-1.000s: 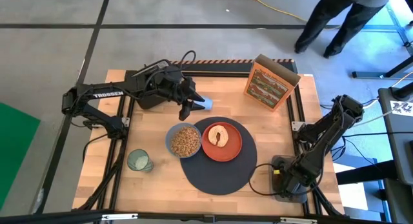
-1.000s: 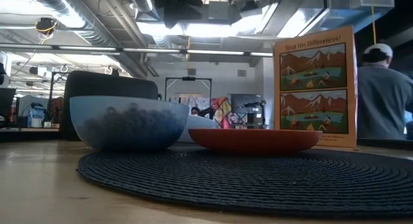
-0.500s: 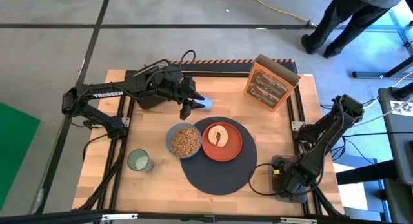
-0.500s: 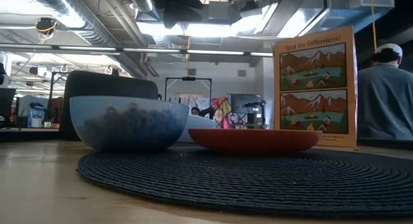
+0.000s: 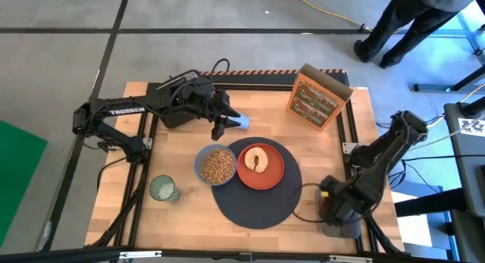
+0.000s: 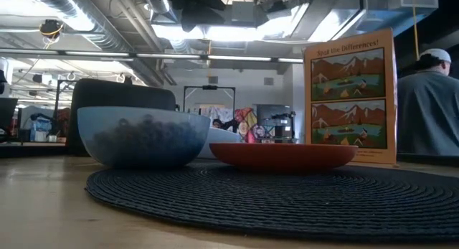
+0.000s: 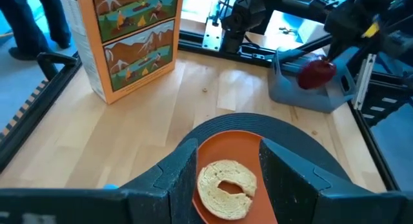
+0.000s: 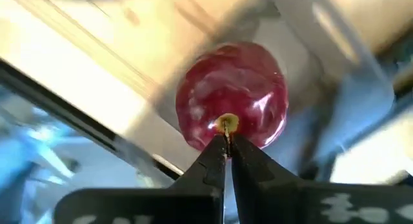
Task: Arrange a breakfast setting
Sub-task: Put the apple on the orange plate
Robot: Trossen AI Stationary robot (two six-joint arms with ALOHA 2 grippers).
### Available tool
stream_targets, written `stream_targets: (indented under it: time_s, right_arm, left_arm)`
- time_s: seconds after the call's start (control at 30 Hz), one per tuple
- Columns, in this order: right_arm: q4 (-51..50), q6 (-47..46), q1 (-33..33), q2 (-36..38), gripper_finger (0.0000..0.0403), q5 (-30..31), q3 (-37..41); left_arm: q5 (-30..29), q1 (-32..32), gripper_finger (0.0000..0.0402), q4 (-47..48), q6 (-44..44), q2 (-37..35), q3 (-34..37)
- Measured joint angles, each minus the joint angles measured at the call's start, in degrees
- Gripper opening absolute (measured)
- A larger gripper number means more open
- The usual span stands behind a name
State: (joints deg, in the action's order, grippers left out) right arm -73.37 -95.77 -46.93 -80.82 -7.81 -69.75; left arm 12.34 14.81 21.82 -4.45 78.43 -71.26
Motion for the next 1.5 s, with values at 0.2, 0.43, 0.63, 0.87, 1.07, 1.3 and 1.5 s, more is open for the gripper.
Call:
stream_targets:
  time_s: [0.2, 0.43, 0.63, 0.87, 1.07, 1.3, 1.5]
  right_arm:
    - [5.2, 10.0, 14.6, 1.2, 0.0001, 13.4, -2.9]
    - [14.9, 29.3, 31.3, -1.6, 0.0001, 12.5, -2.9]
    - [15.4, 37.6, 36.5, -6.7, 0.0001, 6.2, -2.9]
    - [18.0, 41.9, 37.3, -10.6, 0.0001, 4.3, -2.8]
    - [19.8, 42.3, 37.3, -13.4, 0.0002, 4.1, -2.8]
    - [20.7, 41.7, 37.3, -14.0, 0.0067, 3.7, -2.8]
    - [21.3, 40.7, 37.7, -14.0, 0.0142, 4.1, -2.8]
  left_arm:
    - [-2.4, 0.0, 0.0161, 0.0, -1.5, 0.0, 0.0]
    - [-3.5, 0.0, 0.0161, 2.1, -2.7, 0.0, 0.0]
    - [-9.0, 1.3, 0.0161, 10.5, -0.4, 0.0, 0.0]
    - [-12.0, 2.0, 0.0161, 13.8, -1.2, 0.0, 0.0]
    - [-12.2, 2.8, 0.0161, 13.7, -1.2, 0.0, 0.0]
    - [-12.0, 3.6, 0.0161, 13.7, -1.2, 0.0, 0.0]
    - [-11.5, 3.6, 0.0161, 13.7, -1.2, 0.0, 0.0]
